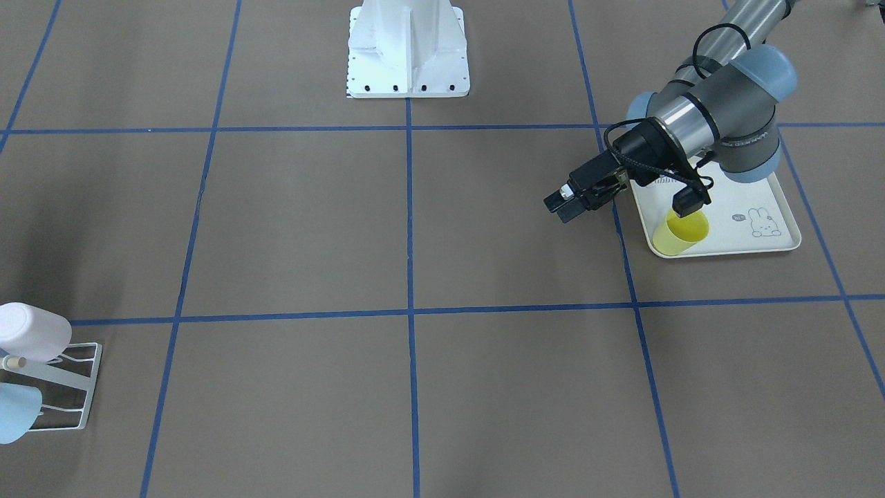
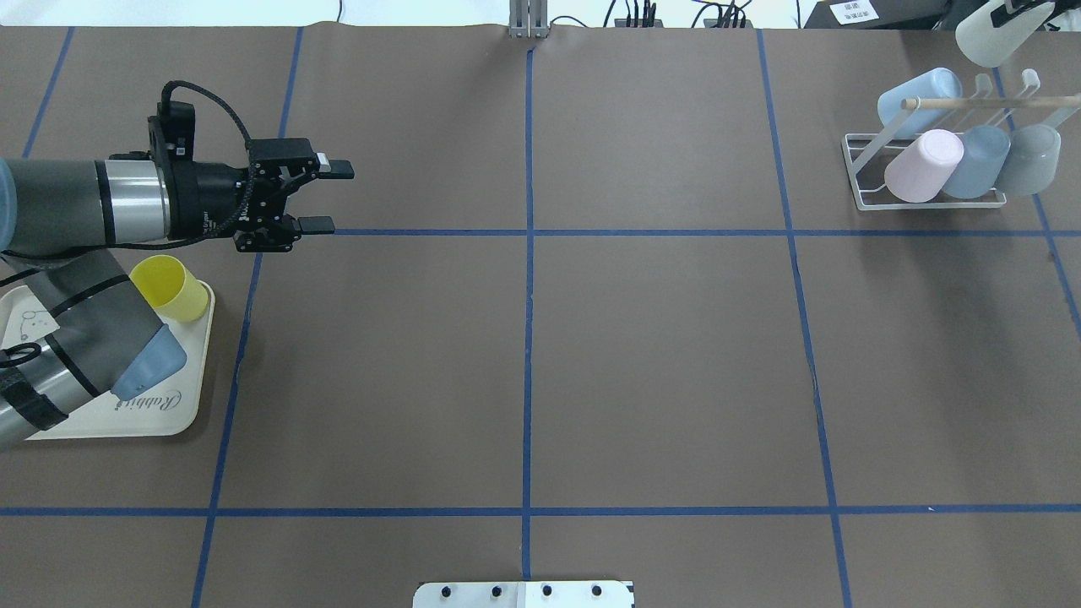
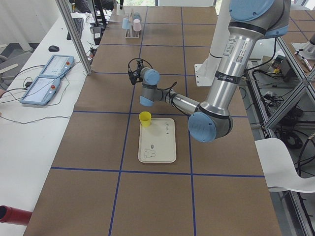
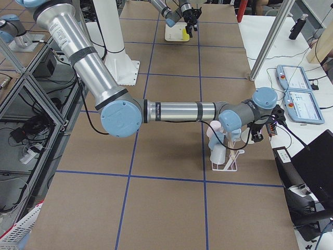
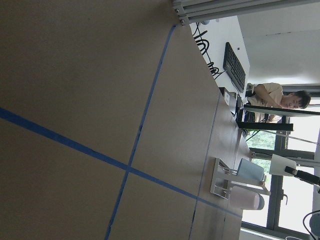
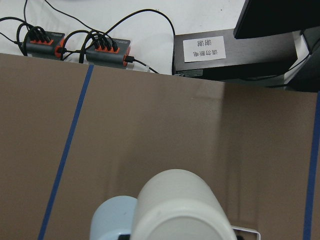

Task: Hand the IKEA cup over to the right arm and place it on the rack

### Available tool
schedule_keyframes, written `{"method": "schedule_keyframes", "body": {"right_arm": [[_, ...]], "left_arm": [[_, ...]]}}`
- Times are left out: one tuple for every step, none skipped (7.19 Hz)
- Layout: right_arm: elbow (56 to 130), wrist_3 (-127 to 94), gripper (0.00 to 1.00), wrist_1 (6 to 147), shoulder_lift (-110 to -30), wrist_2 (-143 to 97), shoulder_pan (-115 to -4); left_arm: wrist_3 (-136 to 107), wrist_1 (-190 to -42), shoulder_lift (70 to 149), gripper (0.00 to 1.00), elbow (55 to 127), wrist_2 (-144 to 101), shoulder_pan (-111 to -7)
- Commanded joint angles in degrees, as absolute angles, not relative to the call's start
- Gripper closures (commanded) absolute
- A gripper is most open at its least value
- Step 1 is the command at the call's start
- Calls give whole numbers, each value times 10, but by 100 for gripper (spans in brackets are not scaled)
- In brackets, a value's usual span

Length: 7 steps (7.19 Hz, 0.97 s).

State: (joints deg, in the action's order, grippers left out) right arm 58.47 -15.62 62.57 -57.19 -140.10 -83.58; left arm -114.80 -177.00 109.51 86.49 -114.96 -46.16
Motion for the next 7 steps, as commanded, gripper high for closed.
{"method": "schedule_keyframes", "body": {"right_arm": [[598, -149, 97, 626, -598, -1414, -836], [602, -149, 97, 628, -599, -1414, -836], [603, -149, 97, 628, -599, -1414, -836], [603, -149, 97, 628, -601, -1414, -836], [603, -149, 97, 628, -607, -1412, -836], [606, -149, 97, 628, -613, -1412, -836], [617, -149, 97, 629, -618, -1411, -836]], "left_arm": [[-1149, -1771, 1095, 0, 866, -1150, -461], [-1149, -1771, 1095, 0, 866, -1150, -461], [-1149, -1771, 1096, 0, 866, -1150, -461], [-1149, -1770, 1096, 0, 866, -1150, -461], [-1150, -1770, 1097, 0, 865, -1150, -461], [-1150, -1770, 1098, 0, 865, -1150, -461], [-1150, -1770, 1098, 0, 865, -1150, -461]]}}
